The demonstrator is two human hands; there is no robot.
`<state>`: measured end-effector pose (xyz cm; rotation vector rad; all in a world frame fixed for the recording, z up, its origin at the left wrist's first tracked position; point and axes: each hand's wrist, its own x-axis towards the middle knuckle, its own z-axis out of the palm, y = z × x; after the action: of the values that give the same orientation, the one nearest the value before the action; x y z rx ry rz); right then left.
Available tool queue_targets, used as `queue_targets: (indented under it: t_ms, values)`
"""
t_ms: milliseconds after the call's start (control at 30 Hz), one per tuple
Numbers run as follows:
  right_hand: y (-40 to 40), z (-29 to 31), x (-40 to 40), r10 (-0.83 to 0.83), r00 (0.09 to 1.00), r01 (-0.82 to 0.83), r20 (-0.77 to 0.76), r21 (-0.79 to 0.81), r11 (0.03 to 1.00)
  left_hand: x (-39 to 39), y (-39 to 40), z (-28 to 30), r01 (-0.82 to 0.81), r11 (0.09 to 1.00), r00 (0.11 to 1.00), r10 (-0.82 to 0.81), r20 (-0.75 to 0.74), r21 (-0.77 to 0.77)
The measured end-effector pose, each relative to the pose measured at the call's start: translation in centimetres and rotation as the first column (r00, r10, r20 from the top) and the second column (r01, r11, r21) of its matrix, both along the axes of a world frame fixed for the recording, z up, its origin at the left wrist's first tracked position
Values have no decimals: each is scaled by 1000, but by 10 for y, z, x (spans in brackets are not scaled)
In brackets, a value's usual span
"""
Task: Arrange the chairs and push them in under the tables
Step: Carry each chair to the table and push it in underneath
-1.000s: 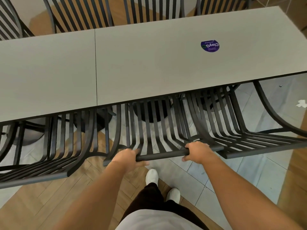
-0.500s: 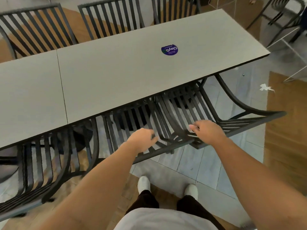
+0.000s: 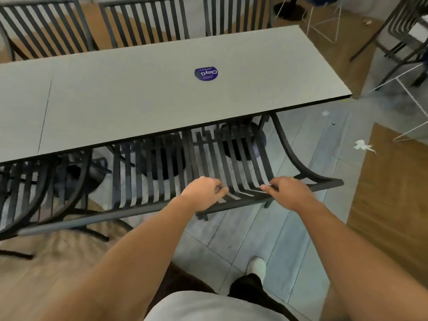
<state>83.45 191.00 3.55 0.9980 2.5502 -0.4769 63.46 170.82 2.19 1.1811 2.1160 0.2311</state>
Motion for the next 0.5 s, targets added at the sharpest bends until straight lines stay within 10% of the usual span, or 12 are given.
queue_targets:
  t_ms: [500]
  values:
    - [110,-41,48,211,958,-190,192,-122,974,77,56,-50,-43,962,999,35,-33,-270]
